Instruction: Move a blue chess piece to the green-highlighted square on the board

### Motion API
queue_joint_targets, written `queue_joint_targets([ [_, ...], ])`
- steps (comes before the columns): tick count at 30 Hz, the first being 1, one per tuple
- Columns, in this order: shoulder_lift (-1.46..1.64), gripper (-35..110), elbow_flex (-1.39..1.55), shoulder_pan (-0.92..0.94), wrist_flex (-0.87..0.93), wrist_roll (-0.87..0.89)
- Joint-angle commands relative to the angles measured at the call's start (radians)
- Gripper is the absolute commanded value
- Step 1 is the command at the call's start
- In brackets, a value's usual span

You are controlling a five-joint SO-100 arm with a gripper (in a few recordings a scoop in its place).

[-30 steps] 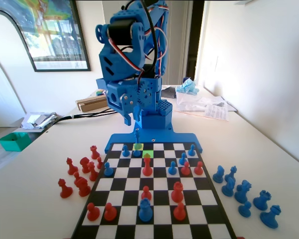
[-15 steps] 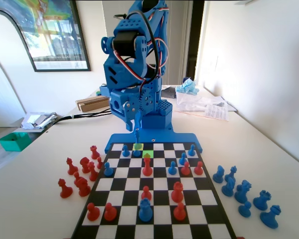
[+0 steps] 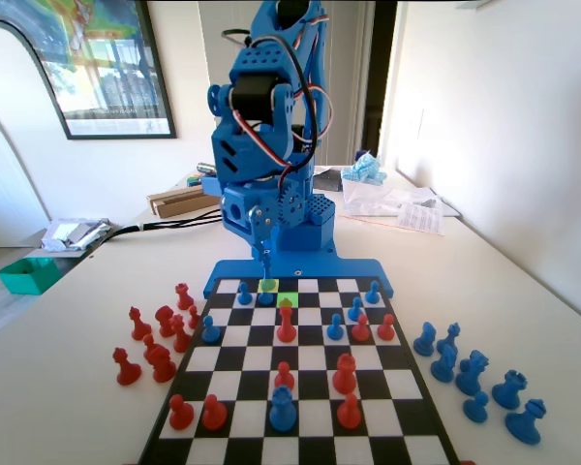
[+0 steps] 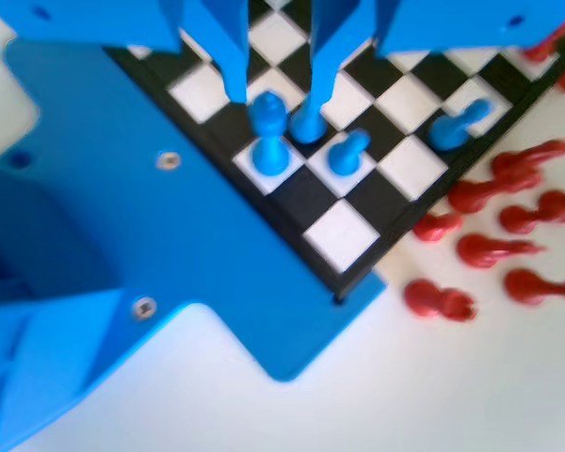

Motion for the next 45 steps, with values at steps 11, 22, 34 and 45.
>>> queue_joint_targets([
  [11,-0.035,13,0.015,0.017,-0.054,0.005],
  [22,-0.051,12,0.034,0.017,-0.087,0.000],
  [34,-0.084,12,0.058,0.017,-0.150,-0.002],
  [45,-0.098,5,0.074,0.018,-0.186,-0.009],
])
